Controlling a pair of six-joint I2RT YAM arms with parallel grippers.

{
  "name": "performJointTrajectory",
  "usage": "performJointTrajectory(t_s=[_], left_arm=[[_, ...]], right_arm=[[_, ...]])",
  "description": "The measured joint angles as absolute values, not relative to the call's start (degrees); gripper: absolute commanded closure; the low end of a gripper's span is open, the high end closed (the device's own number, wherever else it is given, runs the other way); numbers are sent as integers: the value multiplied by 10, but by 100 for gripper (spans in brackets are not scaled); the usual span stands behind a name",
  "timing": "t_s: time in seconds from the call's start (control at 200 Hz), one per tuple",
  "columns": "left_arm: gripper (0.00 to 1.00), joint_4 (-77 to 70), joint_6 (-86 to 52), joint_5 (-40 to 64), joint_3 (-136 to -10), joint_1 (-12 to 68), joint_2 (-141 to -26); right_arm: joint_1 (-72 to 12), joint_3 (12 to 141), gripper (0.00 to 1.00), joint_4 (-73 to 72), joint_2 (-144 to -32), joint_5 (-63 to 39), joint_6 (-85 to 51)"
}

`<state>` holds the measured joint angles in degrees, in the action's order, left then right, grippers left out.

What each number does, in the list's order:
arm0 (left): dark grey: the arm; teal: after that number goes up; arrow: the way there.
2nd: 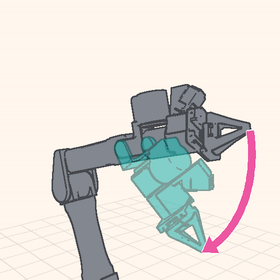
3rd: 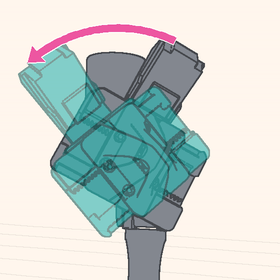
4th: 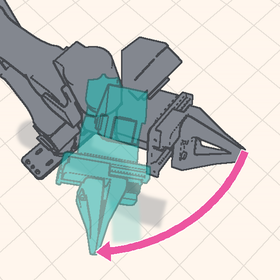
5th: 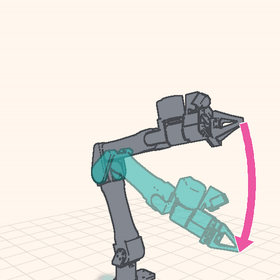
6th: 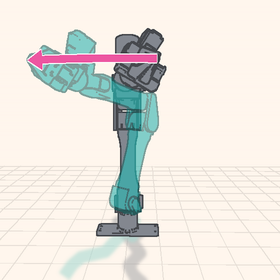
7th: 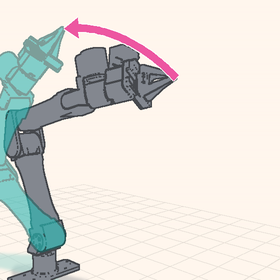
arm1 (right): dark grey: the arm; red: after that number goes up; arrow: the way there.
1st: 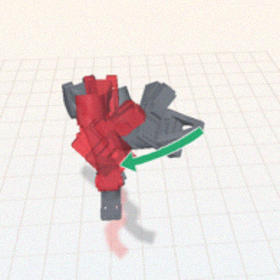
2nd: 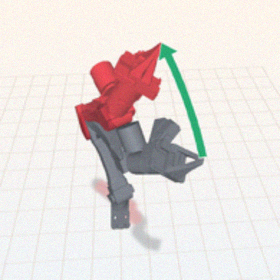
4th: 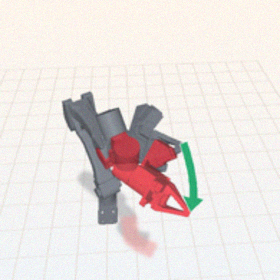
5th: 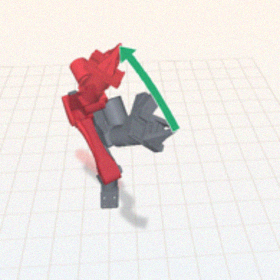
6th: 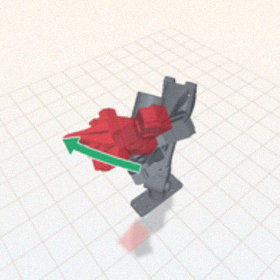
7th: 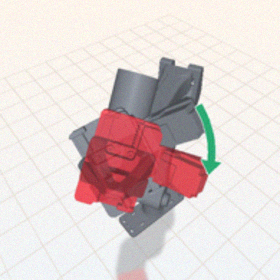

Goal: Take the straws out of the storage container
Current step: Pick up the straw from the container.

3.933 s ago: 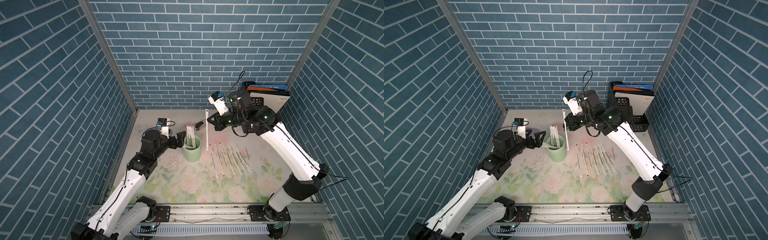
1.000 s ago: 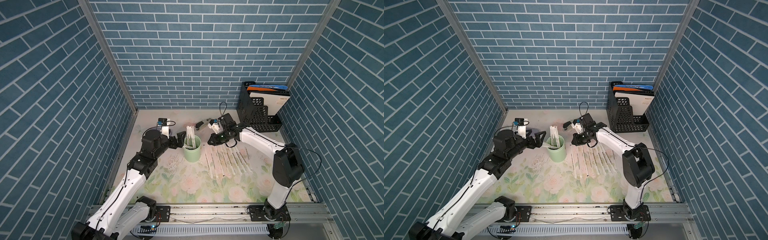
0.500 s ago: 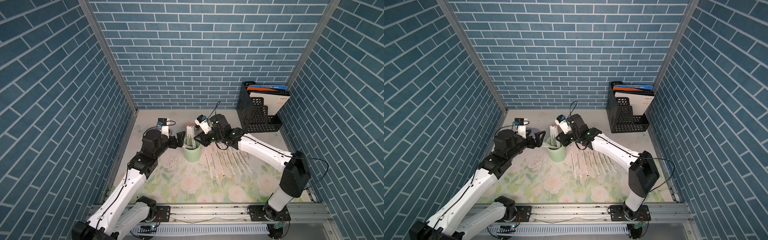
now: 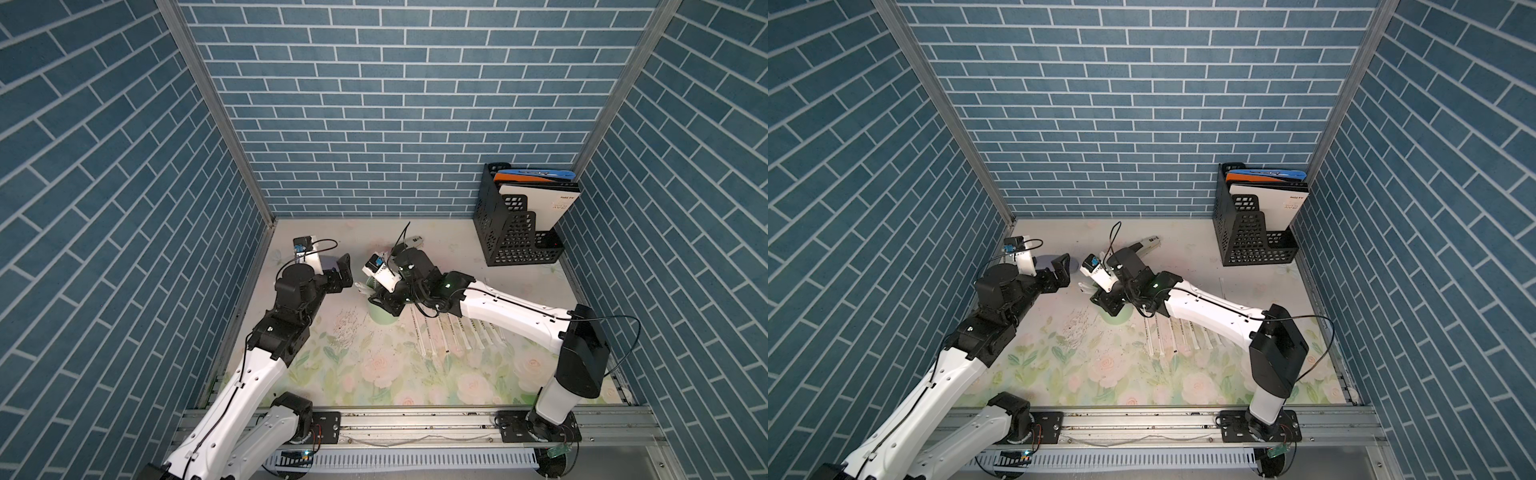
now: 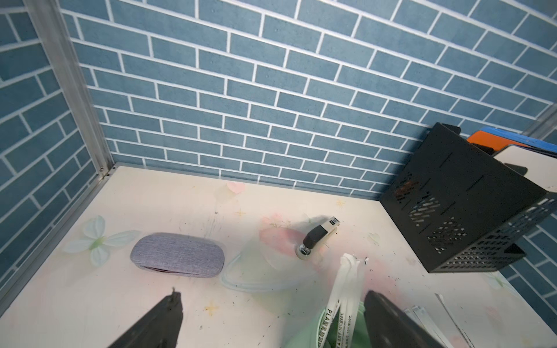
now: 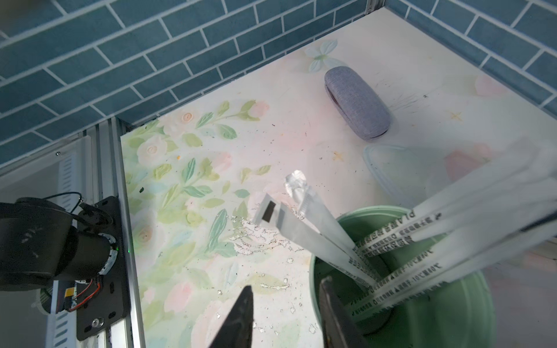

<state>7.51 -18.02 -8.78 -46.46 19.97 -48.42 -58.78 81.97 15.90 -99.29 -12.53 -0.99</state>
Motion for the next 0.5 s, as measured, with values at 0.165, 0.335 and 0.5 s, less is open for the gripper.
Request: performJointTrajectory(t_s=[0.165,0.335,0.5], left_arm=[[0,75,-186,-101,-465,196,-475],[0,75,-187,-101,-465,195,-475],[1,75,-187,-100,-465,194,-475]], right_arm=[[-600,828,64,165,-1025,-115,-9],[-601,852,64,166,-1046,-106,-9],[-601,874,64,167,-1056,-92,-6]])
